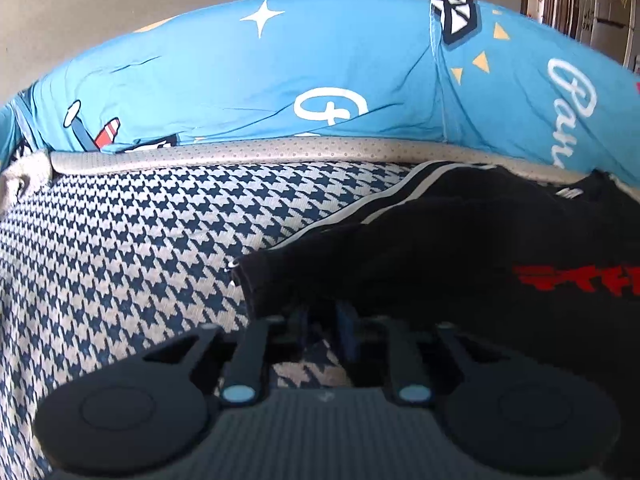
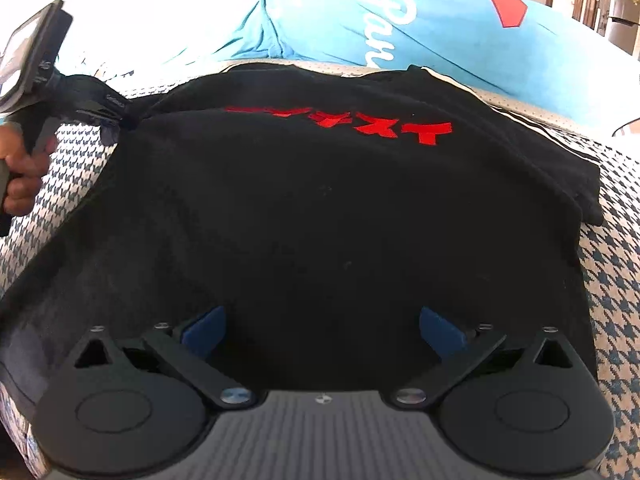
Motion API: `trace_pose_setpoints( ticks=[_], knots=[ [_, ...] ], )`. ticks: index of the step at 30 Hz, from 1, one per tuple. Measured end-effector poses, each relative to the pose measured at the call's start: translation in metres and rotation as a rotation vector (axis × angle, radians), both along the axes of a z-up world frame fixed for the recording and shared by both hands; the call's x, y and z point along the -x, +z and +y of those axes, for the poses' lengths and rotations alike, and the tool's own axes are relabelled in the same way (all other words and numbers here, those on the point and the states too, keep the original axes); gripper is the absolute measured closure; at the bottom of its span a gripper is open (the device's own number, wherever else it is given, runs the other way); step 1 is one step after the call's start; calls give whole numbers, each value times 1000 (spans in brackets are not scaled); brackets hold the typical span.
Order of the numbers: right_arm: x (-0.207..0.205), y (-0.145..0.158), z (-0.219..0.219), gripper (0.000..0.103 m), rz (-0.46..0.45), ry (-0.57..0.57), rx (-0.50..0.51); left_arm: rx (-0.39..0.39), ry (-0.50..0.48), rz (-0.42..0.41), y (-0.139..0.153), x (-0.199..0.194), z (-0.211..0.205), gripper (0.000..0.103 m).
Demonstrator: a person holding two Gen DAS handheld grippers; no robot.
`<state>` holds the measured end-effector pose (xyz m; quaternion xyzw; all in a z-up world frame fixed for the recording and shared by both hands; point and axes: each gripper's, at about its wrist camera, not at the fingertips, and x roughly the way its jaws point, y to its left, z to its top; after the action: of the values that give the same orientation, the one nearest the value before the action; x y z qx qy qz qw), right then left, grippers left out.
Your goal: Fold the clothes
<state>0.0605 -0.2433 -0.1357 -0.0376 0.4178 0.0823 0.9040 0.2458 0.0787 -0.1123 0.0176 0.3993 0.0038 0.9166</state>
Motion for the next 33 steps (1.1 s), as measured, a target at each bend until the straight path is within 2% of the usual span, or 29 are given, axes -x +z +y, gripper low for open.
trace_pose_setpoints(
  ticks=[1,4,7,11,15,18,21,24,26,29,33],
  knots=[
    [0,0,0,0,-5,-5,-1,10,-4,-2,3,3,1,64],
    [1,-2,3,0,-29,-28,-6,25,-27,-14,13,17,4,50],
    [2,-2,5,0,-45,-48,-7,63,-60,10,18,33,6,46],
    [-4,2,5,0,0,-20,4,98,-85,53,14,53,6,45],
    [0,10,1,0,-6,-42,-48,116,-79,82,11,68,9,41],
    [8,20,10,0,-24,11,-56,190,-82,113,9,76,16,41],
    [24,31,24,0,-83,93,-51,238,-107,142,7,79,16,41],
    [35,36,38,9,-105,161,-37,238,-121,145,3,79,14,42],
    [36,36,41,18,-99,180,-46,232,-126,137,1,78,12,44],
    [36,36,41,21,-88,184,-66,220,-129,116,-1,75,10,47],
    [33,35,35,22,-64,150,-89,195,-132,106,-7,66,6,58]
  ],
)
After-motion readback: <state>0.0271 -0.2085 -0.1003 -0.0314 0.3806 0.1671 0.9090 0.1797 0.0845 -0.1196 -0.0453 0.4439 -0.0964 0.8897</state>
